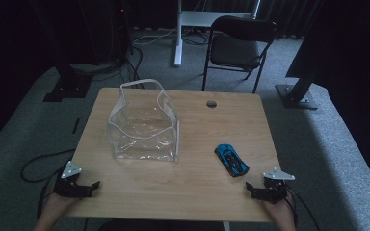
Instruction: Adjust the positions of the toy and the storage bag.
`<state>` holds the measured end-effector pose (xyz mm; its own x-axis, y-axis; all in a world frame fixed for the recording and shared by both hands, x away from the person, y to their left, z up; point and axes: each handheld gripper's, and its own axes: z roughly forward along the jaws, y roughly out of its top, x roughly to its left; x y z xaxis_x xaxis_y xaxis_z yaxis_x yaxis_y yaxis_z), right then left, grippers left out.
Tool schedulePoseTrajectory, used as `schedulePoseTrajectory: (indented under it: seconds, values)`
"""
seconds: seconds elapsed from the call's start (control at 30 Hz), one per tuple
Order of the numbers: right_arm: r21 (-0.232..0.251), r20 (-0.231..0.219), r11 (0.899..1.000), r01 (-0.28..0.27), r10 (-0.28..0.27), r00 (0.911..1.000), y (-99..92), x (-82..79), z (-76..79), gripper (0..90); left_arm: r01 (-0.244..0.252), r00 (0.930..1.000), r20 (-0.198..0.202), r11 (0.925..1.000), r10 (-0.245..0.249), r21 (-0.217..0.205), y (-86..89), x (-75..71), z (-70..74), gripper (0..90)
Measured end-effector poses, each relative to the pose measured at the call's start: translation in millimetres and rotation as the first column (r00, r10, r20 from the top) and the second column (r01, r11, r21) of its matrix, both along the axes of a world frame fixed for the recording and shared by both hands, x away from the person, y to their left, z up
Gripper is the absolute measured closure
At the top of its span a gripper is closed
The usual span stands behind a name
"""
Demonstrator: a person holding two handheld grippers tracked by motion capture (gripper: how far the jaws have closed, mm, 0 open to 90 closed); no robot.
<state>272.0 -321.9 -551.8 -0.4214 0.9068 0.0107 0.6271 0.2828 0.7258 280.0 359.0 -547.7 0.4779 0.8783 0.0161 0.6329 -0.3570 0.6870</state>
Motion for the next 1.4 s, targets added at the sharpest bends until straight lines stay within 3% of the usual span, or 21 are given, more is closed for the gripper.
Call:
schedulePoseTrajectory:
  seconds: [0.23, 0.43, 0.6, 1.17, 1.4]
  values:
    - [-0.014, -0.038, 1.000, 0.000, -0.001, 0.9993, 0.1, -3.2, 3.9, 12.4, -0.002, 1.0000, -0.001, 1.0000, 0.002, 0.001, -0.1, 0.0, 0.1, 0.7]
    - [0.033, -0.072, 0.999, -0.007, 0.009, 0.9974, -0.6, -8.9, 7.3, 13.1, -0.001, 1.0000, 0.000, 1.0000, 0.001, 0.000, -0.2, 0.3, 0.1, 0.7]
    - [0.024, -0.059, 1.000, -0.014, 0.016, 0.9981, 4.2, -10.7, 14.5, 13.1, -0.001, 1.0000, 0.000, 1.0000, 0.001, 0.000, -0.2, 0.3, 0.0, 0.7]
    - [0.062, 0.011, 0.995, -0.080, 0.079, 0.9968, 24.6, -5.1, 50.9, 13.1, 0.008, 1.0000, -0.001, 1.0000, -0.008, -0.001, -0.4, 0.2, 0.0, 0.8]
    - [0.041, 0.035, 0.993, -0.106, 0.105, 0.9939, 35.7, 3.4, 58.0, 13.1, 0.007, 1.0000, -0.001, 1.0000, -0.007, -0.001, -0.4, 0.3, 0.0, 0.8]
